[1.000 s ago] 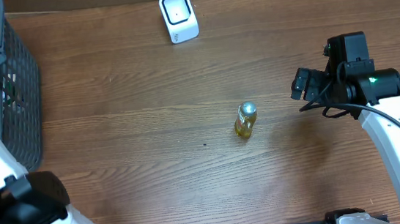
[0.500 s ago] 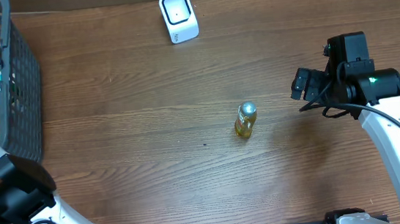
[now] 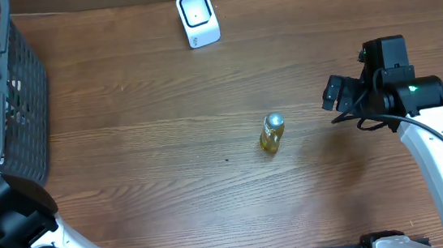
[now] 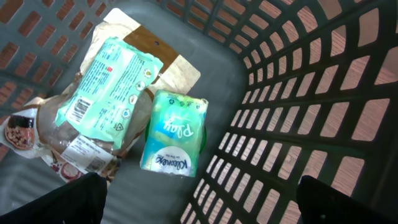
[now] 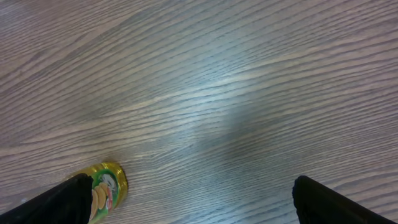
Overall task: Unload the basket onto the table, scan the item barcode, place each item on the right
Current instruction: 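Move the left gripper back over the grey basket and lower in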
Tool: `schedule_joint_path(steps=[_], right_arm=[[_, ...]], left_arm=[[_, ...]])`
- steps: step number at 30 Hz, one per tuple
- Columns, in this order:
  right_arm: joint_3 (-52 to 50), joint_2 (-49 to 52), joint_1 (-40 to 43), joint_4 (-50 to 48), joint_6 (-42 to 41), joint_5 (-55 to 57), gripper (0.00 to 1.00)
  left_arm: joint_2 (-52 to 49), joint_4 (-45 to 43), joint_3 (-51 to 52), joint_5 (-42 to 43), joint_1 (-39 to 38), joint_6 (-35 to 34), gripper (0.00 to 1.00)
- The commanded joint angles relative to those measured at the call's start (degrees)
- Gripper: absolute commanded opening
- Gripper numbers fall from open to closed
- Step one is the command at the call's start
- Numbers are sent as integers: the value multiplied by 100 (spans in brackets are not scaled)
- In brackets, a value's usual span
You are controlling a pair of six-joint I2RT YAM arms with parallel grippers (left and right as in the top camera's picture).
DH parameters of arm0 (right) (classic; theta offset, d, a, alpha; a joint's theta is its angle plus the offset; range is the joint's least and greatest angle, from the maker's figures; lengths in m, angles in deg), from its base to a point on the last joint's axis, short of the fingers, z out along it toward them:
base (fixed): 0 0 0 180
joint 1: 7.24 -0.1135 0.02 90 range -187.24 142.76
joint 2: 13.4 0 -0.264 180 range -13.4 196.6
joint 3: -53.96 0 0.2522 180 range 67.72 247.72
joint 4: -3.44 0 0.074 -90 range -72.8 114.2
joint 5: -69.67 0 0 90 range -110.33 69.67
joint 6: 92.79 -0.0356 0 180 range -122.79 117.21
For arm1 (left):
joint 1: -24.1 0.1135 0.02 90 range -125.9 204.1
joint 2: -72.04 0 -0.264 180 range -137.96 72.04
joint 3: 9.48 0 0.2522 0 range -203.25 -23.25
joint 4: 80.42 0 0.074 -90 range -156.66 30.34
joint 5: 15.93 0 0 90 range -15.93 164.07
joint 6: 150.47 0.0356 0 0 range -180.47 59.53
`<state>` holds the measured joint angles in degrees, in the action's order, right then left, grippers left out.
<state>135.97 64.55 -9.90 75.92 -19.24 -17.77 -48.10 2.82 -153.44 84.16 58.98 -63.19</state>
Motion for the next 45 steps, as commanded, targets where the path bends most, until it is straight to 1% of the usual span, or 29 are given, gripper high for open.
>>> schedule_joint_path(steps=[1, 9, 14, 18, 20, 27, 32, 35, 40, 45], right_arm=[[120, -35, 11, -11, 35, 55, 100], [120, -35, 11, -11, 35, 55, 100], [120, -35, 11, -11, 35, 55, 100], [120, -35, 11, -11, 35, 55, 100], [120, -35, 11, -11, 35, 55, 100], [120, -35, 11, -11, 35, 55, 100], [120, -35, 11, -11, 35, 55, 100], [120, -35, 11, -11, 35, 55, 100], [120, -35, 11, -11, 35, 55, 100], [120, -35, 11, -11, 35, 55, 100]], left_arm=[[-85, -111, 146, 105, -42, 286, 100], [-149, -337, 260, -168, 7, 44, 100], [-149, -411, 260, 101, 20, 35, 100], [-149, -505, 258, 612, 236, 39, 100], [-149, -525, 258, 734, 369, 37, 100], [-149, -474, 260, 796, 752, -2, 100], [-153, -494, 267, 796, 675, 105, 100], [-160, -542, 365, 664, 498, 256, 98], [-162, -636, 627, 20, 254, 225, 100], [-164, -850, 892, -22, 184, 234, 100]])
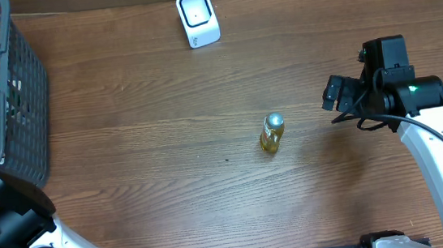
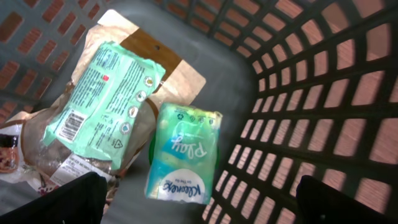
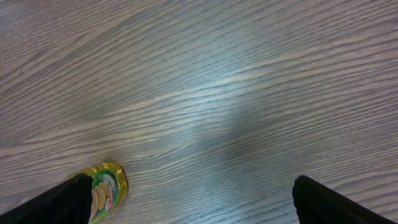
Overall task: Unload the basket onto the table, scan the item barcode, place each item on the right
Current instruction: 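Move the left gripper back over the grey basket and lower in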
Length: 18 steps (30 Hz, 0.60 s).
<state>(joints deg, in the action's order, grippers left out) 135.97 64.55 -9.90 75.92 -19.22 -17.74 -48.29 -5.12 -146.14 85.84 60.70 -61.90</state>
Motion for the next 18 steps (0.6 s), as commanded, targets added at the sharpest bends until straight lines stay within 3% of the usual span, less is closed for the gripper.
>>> schedule_joint_path(steps=[1, 18], right_arm=[[120, -35, 11, -11, 33, 52, 100], [120, -35, 11, -11, 33, 52, 100]], left_arm=[[-144, -85, 214, -190, 11, 105, 100], [-767, -166, 286, -168, 11, 278, 100]])
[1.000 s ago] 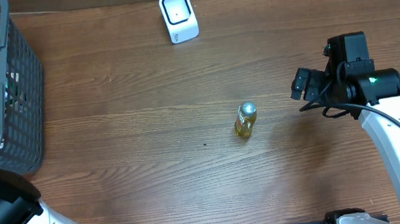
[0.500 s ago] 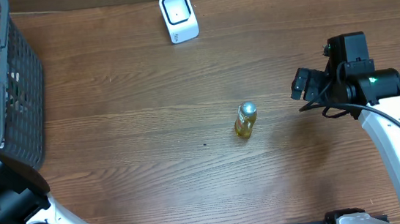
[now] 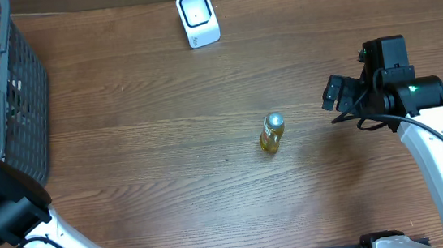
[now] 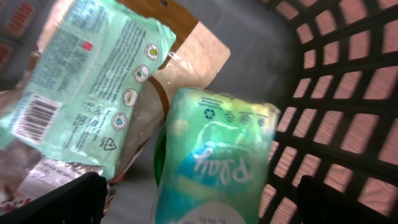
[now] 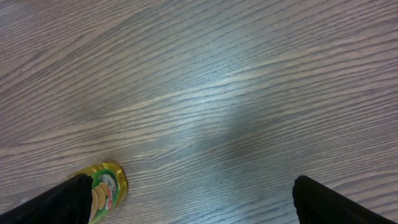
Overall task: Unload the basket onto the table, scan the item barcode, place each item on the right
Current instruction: 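Move the left gripper back over the grey basket and lower in, then grasp the green-capped jar in the basket with the left gripper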
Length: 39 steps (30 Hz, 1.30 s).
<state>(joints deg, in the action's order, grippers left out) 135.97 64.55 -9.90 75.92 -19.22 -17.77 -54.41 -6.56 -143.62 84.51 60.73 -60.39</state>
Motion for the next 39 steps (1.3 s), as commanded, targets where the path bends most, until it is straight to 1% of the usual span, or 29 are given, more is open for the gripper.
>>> schedule_joint_path(steps=[1, 7, 14, 17, 20, 24, 26, 27, 31, 39], right_arm=[[120, -35, 11, -11, 33, 55, 100], [120, -35, 11, -9, 33, 55, 100], [120, -35, 11, -11, 33, 55, 100], [120, -35, 11, -11, 33, 55, 100], [120, -35, 11, -11, 33, 55, 100], [120, -35, 11, -11, 33, 55, 100], [120, -35, 11, -11, 33, 55, 100], [120, -35, 11, -11, 33, 55, 100], [120, -35, 11, -11, 33, 55, 100], [120, -35, 11, -11, 33, 55, 100]], left_arm=[[-210, -15, 35, -37, 9, 129, 100], [-509, 2, 35, -26, 9, 173, 100], [-546, -31, 35, -7, 4, 175, 100], [-546, -13, 55, -13, 4, 258, 95], [-546, -9, 63, -15, 4, 258, 95], [-546, -31, 63, -20, 0, 260, 91], [-546, -42, 66, -17, 0, 280, 84], [-546, -44, 66, -17, -2, 280, 83], [-546, -42, 68, -44, -2, 280, 85], [-546, -55, 68, -205, -2, 280, 83]])
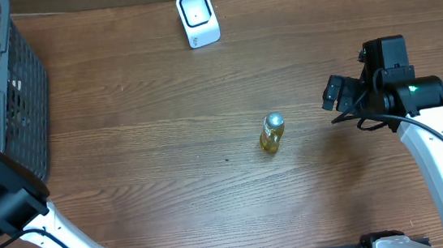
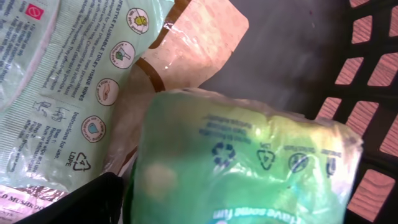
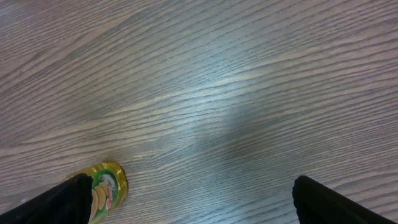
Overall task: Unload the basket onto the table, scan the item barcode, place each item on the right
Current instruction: 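Grasp the green-capped jar in the basket with the left gripper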
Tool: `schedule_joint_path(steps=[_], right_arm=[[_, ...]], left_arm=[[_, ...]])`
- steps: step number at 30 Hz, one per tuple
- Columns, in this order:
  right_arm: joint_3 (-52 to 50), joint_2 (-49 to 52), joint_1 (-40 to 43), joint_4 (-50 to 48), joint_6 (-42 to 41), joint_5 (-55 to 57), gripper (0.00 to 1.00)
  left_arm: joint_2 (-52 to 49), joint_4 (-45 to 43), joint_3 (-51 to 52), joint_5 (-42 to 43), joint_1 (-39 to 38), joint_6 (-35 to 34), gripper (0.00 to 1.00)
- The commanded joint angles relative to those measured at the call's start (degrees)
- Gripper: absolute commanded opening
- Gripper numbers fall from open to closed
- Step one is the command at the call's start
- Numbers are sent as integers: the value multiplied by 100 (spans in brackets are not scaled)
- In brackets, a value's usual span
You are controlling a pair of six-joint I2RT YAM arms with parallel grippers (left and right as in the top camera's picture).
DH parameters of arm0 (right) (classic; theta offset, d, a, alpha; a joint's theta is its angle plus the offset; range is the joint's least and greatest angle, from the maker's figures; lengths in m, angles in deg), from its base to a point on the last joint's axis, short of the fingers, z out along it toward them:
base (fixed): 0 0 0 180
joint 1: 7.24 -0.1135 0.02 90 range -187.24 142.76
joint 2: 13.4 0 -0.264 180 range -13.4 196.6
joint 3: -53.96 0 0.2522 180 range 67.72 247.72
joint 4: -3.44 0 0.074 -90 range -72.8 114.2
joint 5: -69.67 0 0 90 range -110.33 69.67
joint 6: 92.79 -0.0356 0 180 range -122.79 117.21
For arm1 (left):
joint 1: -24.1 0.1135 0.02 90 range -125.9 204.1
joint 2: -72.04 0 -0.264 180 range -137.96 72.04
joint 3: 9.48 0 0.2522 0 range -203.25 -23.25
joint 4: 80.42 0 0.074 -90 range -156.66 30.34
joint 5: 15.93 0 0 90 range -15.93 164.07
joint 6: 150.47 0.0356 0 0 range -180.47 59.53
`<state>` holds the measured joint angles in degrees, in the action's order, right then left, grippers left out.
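Observation:
My left gripper [image 2: 211, 214] is low inside the dark basket [image 1: 20, 103], open, with a green Kleenex tissue pack [image 2: 249, 162] filling the space between its jaws. Only its left finger [image 2: 78, 202] shows. A mint wipes packet [image 2: 56, 81] and a brown pouch [image 2: 193, 50] lie beside the pack. The white barcode scanner [image 1: 197, 18] stands at the table's far edge. My right gripper [image 3: 199, 208] hangs open over bare wood, right of a small yellow can [image 1: 271, 132], whose lid [image 3: 109, 186] shows by the left fingertip.
The basket's lattice wall [image 2: 373, 93] rises close on the right of the tissue pack. The wooden table [image 1: 166, 145] stretches between the basket, the scanner and the can. The right arm [image 1: 415, 105] stands at the table's right side.
My left gripper has dropped closer onto the tissue pack, which now fills most of the left wrist view. The right arm and the can have not moved.
My left gripper first hung high in the basket, open, with the tissue pack, wipes and pouch small below. At each later moment it was lower and nearer the tissue pack, and now the pack sits between its jaws. The right gripper stayed open and still.

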<state>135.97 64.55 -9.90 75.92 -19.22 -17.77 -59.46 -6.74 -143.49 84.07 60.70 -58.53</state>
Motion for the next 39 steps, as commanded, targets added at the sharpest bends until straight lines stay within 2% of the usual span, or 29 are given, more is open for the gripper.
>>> schedule_joint_path(steps=[1, 10, 16, 21, 26, 30, 39], right_arm=[[120, -35, 11, -11, 33, 55, 100], [120, -35, 11, -11, 33, 55, 100], [120, -35, 11, -11, 33, 55, 100], [120, -35, 11, -11, 33, 55, 100], [120, -35, 11, -11, 33, 55, 100], [120, -35, 11, -11, 33, 55, 100], [120, -35, 11, -11, 33, 55, 100]], left_arm=[[-42, -37, 55, -162, -2, 94, 83], [-50, -68, 63, -164, -13, 195, 80], [-52, -68, 103, -225, -31, 197, 72], [-52, -162, 291, -424, -31, 192, 77], [-50, -184, 278, -420, -31, 195, 68], [-26, -125, 184, -415, -15, 184, 57], [852, -17, -81, -249, -15, -219, 56]])
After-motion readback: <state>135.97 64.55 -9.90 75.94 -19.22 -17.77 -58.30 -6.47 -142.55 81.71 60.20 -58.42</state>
